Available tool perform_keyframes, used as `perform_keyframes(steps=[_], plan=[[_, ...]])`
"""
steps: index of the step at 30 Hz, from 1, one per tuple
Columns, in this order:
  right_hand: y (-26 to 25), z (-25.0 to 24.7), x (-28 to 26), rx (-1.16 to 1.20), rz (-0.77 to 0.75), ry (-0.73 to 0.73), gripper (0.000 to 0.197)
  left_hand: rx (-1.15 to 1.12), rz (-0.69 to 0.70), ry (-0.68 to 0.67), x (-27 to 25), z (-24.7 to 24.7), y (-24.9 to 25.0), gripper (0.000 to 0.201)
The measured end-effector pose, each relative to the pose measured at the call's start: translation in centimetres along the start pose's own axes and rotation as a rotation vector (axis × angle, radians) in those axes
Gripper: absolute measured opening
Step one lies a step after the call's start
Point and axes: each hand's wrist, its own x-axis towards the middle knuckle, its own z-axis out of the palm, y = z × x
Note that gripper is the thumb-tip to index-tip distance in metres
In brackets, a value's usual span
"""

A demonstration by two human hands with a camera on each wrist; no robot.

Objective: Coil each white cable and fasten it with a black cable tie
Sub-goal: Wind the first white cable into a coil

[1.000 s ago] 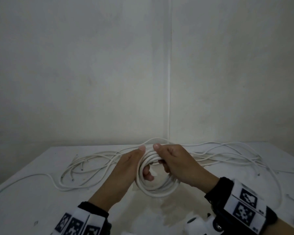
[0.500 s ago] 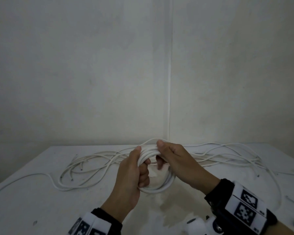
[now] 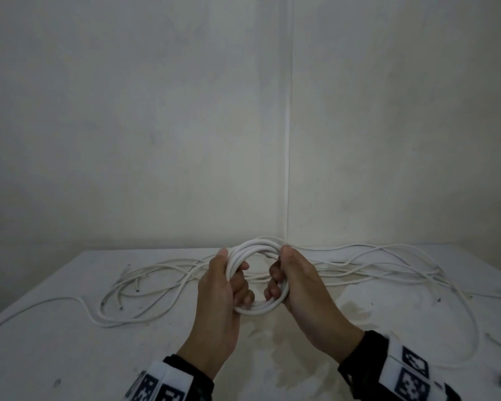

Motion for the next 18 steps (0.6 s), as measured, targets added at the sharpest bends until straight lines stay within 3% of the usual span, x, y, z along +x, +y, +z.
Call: perform_keyframes(steps=[5, 8, 14, 18], plan=[[-0.2, -0.4, 0.4, -0.088, -0.048, 0.028, 0.031, 0.099, 0.081, -0.114, 0.0, -0.7, -0.2, 0.028], [-0.2, -0.7, 0.5, -0.163, -0.05, 0.034, 0.032, 0.273, 0.151, -0.16, 0.0, -1.2, -0.1, 0.031], [-0.2, -1.1, 0.7, -0.402, -0.111, -0.009, 0.029, 0.512, 0.16, -0.213, -0.4, -0.4, 0.2, 0.034], [-0.7, -1.0, 1.0, -0.331, -0.085, -0.026, 0.031, 0.437, 0.143, -0.201, -0.6, -0.1, 0.0, 0.033]])
